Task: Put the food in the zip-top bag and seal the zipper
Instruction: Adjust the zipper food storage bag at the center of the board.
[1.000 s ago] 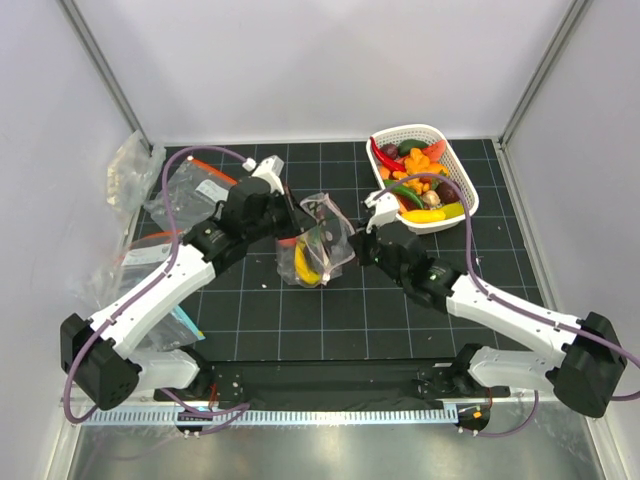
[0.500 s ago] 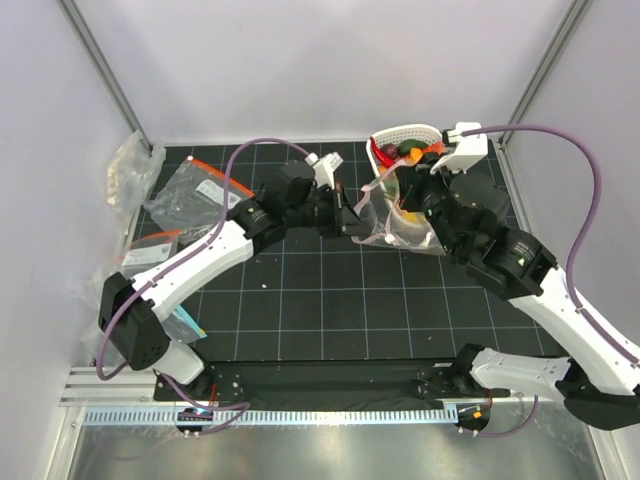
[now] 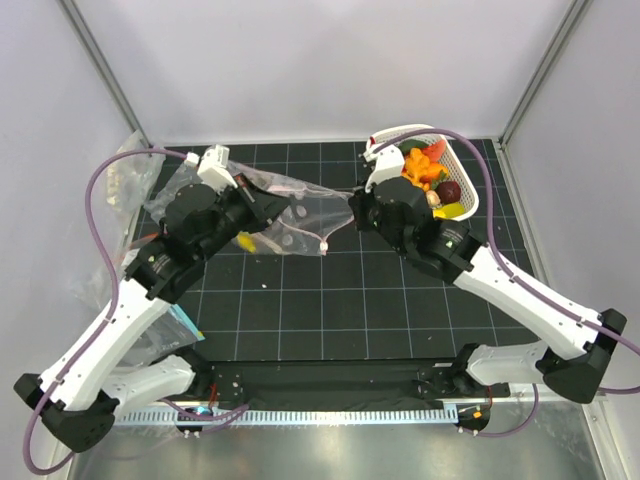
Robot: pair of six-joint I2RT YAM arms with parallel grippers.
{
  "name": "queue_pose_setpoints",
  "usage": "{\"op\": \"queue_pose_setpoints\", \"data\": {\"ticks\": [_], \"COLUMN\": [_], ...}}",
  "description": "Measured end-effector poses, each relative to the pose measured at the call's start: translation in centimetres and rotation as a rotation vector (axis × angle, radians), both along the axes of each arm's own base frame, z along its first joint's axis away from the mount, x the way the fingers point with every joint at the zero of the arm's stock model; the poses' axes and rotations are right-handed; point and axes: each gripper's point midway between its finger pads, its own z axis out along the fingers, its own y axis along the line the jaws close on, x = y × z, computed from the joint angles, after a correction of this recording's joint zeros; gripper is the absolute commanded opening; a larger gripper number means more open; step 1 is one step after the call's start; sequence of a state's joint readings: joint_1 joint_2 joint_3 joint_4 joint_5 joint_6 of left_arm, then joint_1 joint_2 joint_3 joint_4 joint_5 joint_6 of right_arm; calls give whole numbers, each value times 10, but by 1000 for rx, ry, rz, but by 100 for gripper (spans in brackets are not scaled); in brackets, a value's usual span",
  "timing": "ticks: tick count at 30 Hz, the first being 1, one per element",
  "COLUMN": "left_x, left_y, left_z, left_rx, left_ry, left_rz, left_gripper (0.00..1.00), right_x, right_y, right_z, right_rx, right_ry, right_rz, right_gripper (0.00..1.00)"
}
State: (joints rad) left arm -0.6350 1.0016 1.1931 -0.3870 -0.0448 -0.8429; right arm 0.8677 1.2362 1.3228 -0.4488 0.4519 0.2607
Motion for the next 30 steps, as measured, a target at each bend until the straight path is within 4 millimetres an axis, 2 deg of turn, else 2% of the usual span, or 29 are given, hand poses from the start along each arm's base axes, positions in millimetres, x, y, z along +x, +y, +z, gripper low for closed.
{"op": "queue_pose_setpoints", "data": {"ticks": [2,4,7,9,11,14,17,21,23,28,30], "left_x": [0,5,17,27,30,24,16,11,11,14,12], "left_y": [-1,-10,-40,-68,-87,-97,-94,-77,-64,-23,-4], "left_z": [3,0,-19,-44,-74,-102,-95,-65,-51,-42,-33], "left_rx": [4,10,25,30,45,58,46,24,24,102,131], "left_ry": [-13,-3,52,119,203,287,266,179,132,77,40], "left_rz": [2,-13,-94,-177,-241,-294,-305,-264,-222,-58,12], "left_gripper": [4,3,2,1,1,2,4,1,0,0,0], "right_x": [-4,-6,-6,-6,-6,-7,-7,-5,-3,3,6], "right_y": [2,-6,-20,-28,-33,-38,-38,-32,-23,-1,7], "right_z": [11,23,34,36,36,39,52,51,42,9,0], "right_rx": [31,55,68,55,36,25,51,58,53,8,1], "right_ry": [-24,-51,-79,-82,-74,-68,-87,-86,-72,-9,7], "right_rz": [15,0,-47,-81,-97,-108,-108,-91,-67,-12,7], "right_gripper": [1,1,1,1,1,1,1,1,1,1,9]}}
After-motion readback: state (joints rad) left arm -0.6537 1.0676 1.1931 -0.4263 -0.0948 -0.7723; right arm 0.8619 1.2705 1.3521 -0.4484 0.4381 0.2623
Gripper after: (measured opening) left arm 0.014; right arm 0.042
